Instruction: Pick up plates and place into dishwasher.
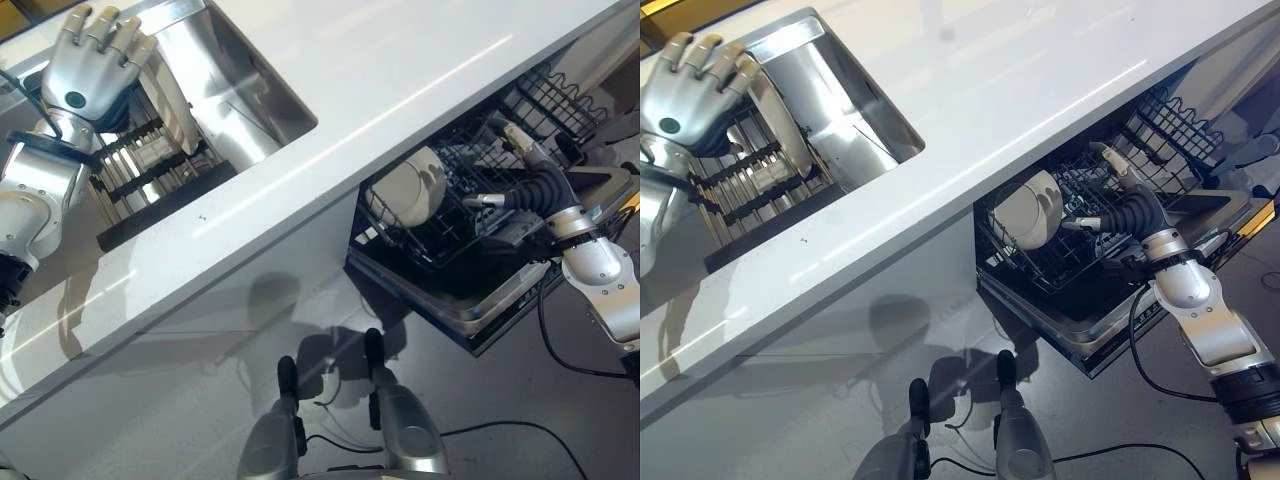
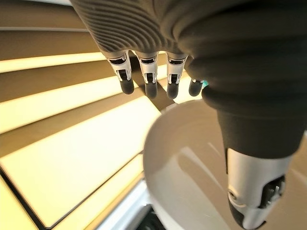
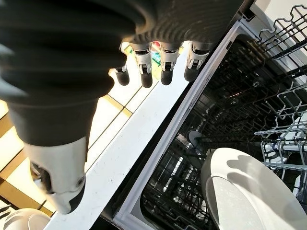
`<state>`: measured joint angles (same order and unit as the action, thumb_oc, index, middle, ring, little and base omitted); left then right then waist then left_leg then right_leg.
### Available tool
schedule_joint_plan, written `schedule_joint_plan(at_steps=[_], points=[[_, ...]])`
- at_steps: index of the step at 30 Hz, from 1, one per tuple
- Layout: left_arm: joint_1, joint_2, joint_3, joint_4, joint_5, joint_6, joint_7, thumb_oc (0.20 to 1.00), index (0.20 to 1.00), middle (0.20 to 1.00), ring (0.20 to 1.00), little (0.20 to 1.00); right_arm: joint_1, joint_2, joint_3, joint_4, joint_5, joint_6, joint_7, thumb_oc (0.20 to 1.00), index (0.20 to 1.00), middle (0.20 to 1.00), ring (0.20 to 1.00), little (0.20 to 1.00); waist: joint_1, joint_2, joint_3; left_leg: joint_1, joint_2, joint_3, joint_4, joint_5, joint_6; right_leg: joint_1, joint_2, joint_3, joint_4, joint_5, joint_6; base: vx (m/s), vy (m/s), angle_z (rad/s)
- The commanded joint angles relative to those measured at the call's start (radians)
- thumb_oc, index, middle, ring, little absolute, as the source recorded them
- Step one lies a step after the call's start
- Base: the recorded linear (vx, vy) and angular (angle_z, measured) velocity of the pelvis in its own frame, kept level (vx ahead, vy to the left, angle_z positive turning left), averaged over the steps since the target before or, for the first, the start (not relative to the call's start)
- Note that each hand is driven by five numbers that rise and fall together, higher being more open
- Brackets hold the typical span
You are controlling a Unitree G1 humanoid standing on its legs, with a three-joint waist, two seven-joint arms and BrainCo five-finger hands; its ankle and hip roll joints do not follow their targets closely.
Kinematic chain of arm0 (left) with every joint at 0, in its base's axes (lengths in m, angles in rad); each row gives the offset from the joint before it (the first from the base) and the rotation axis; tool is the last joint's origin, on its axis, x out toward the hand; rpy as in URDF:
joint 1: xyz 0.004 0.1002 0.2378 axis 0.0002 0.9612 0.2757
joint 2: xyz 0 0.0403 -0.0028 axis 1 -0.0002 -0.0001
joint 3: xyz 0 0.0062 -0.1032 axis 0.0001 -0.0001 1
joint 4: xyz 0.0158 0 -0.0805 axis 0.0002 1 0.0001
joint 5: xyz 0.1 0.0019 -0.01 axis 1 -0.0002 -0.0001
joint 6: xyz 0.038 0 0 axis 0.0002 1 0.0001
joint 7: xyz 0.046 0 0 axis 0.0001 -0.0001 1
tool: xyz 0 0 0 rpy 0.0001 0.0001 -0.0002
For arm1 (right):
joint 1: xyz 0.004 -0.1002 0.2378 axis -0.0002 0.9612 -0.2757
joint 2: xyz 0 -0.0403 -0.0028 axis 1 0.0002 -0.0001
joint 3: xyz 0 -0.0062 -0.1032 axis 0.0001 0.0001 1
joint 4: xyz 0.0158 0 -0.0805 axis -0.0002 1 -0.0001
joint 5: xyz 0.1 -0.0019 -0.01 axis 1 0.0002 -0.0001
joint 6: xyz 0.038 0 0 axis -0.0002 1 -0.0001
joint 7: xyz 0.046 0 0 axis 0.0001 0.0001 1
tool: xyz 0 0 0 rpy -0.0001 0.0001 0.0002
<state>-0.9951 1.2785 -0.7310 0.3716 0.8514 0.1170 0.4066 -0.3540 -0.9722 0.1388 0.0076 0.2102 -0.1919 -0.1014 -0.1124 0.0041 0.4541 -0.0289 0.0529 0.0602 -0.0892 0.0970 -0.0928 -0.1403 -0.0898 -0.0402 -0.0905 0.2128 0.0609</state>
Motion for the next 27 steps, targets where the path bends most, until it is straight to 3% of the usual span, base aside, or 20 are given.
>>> schedule_joint_plan(at_steps=[1, 6, 9, 10, 11, 12, 13, 23, 27], points=[[-0.119, 0.071, -0.023, 0.051, 0.053, -0.017, -0.015, 1.000, 1.000, 1.000, 1.000, 1.000, -0.100, -0.085, 0.005, -0.015, 0.046, -0.039, -0.008, 1.000, 1.000, 1.000, 1.000, 1.000, -0.028, -0.018, 0.005, -0.045, -0.067, 0.044, 0.010, -0.033, 0.050, 0.023, 0.041, -0.029, 0.015, -0.082, 0.053, 0.00, 0.000, 0.00], [-0.244, 0.044, -0.148, 0.091, 0.095, -0.058, -0.096, 1.000, 1.000, 1.000, 1.000, 1.000, -0.160, -0.103, 0.054, 0.010, 0.060, -0.034, -0.007, 1.000, 1.000, 1.000, 1.000, 1.000, -0.038, -0.018, 0.010, -0.051, -0.066, 0.050, 0.011, -0.030, 0.050, 0.014, 0.043, -0.026, 0.018, -0.079, 0.053, 0.00, 0.005, -0.01], [-0.298, 0.028, -0.202, 0.119, 0.092, -0.034, -0.144, 1.000, 1.000, 1.000, 1.000, 1.000, -0.190, -0.113, 0.074, 0.023, 0.062, -0.031, -0.005, 1.000, 1.000, 1.000, 1.000, 1.000, -0.039, -0.021, 0.016, -0.056, -0.067, 0.052, 0.012, -0.030, 0.052, 0.009, 0.044, -0.024, 0.019, -0.078, 0.053, 0.00, 0.000, 0.00], [-0.309, 0.020, -0.213, 0.135, 0.092, -0.032, -0.157, 0.887, 0.887, 0.887, 0.887, 0.887, -0.201, -0.116, 0.083, 0.030, 0.061, -0.031, -0.011, 1.000, 1.000, 1.000, 1.000, 1.000, -0.039, -0.021, 0.017, -0.057, -0.066, 0.053, 0.012, -0.029, 0.052, 0.008, 0.045, -0.024, 0.019, -0.078, 0.053, 0.00, 0.011, -0.03], [-0.318, 0.014, -0.221, 0.147, 0.096, -0.029, -0.169, 0.570, 0.570, 0.570, 0.570, 0.570, -0.208, -0.116, 0.088, 0.035, 0.061, -0.033, -0.013, 1.000, 1.000, 1.000, 1.000, 1.000, -0.040, -0.021, 0.018, -0.058, -0.066, 0.054, 0.012, -0.029, 0.052, 0.007, 0.045, -0.024, 0.019, -0.078, 0.053, 0.00, 0.015, -0.04], [-0.327, 0.007, -0.229, 0.159, 0.101, -0.026, -0.189, 0.347, 0.347, 0.347, 0.347, 0.347, -0.214, -0.117, 0.091, 0.039, 0.061, -0.034, -0.014, 1.000, 1.000, 1.000, 1.000, 1.000, -0.042, -0.021, 0.020, -0.059, -0.067, 0.054, 0.012, -0.029, 0.052, 0.006, 0.045, -0.024, 0.020, -0.078, 0.052, 0.00, 0.013, -0.06], [-0.334, 0.003, -0.239, 0.173, 0.095, -0.014, -0.215, 0.200, 0.200, 0.200, 0.200, 0.200, -0.217, -0.120, 0.091, 0.041, 0.061, -0.039, -0.017, 1.000, 1.000, 1.000, 1.000, 1.000, -0.043, -0.022, 0.021, -0.062, -0.067, 0.055, 0.013, -0.028, 0.052, 0.004, 0.046, -0.023, 0.020, -0.077, 0.052, 0.00, 0.012, -0.05], [-0.332, -0.012, -0.235, 0.272, 0.126, 0.011, -0.391, 0.200, 0.200, 0.200, 0.200, 0.200, -0.249, -0.127, 0.094, 0.042, 0.043, -0.069, -0.029, 1.000, 1.000, 1.000, 1.000, 1.000, -0.040, -0.022, 0.027, -0.073, -0.070, 0.053, 0.014, -0.028, 0.051, -0.005, 0.045, -0.031, 0.019, -0.079, 0.052, 0.00, 0.000, -0.01], [-0.293, -0.002, -0.207, 0.269, 0.119, 0.011, -0.405, 0.200, 0.200, 0.200, 0.200, 0.200, -0.235, -0.120, 0.081, 0.031, 0.035, -0.069, -0.038, 1.000, 1.000, 1.000, 1.000, 1.000, -0.037, -0.017, 0.019, -0.064, -0.074, 0.044, 0.013, -0.031, 0.050, 0.005, 0.043, -0.038, 0.017, -0.082, 0.051, 0.00, 0.000, 0.00]])
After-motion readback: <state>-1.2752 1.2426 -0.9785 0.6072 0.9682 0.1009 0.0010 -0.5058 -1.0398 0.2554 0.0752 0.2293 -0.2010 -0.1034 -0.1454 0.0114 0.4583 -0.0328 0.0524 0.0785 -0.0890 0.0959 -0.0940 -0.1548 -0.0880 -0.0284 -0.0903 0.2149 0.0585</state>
